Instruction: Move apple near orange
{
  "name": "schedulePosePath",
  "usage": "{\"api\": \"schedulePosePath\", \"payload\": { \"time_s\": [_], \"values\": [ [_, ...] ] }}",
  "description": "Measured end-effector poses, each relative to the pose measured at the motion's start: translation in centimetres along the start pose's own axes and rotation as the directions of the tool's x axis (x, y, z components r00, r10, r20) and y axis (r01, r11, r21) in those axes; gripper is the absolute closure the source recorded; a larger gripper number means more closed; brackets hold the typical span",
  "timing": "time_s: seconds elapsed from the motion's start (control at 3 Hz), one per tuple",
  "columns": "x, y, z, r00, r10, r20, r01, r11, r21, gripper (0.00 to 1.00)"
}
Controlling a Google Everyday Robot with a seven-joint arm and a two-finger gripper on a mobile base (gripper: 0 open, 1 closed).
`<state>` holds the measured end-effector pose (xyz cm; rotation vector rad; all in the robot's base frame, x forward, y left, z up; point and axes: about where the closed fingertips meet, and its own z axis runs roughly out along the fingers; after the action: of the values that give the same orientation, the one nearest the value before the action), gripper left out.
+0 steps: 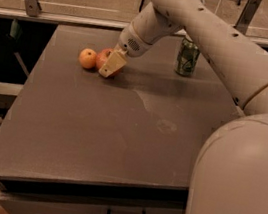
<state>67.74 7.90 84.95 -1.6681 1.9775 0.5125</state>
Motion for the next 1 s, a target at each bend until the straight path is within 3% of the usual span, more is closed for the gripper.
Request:
{"api": "schedulePosePath", "payload": {
  "time_s": [0.33,0.67,1.0],
  "values": [
    [0.1,0.2,0.5,1.000,0.009,-0.004,-0.009,0.9999,-0.011,0.12],
    [0.4,0.3,0.4,1.000,0.016,-0.005,-0.017,0.9997,-0.016,0.00],
    [0.8,0.7,-1.6,1.000,0.015,0.011,-0.015,0.9998,0.015,0.00]
  ]
}}
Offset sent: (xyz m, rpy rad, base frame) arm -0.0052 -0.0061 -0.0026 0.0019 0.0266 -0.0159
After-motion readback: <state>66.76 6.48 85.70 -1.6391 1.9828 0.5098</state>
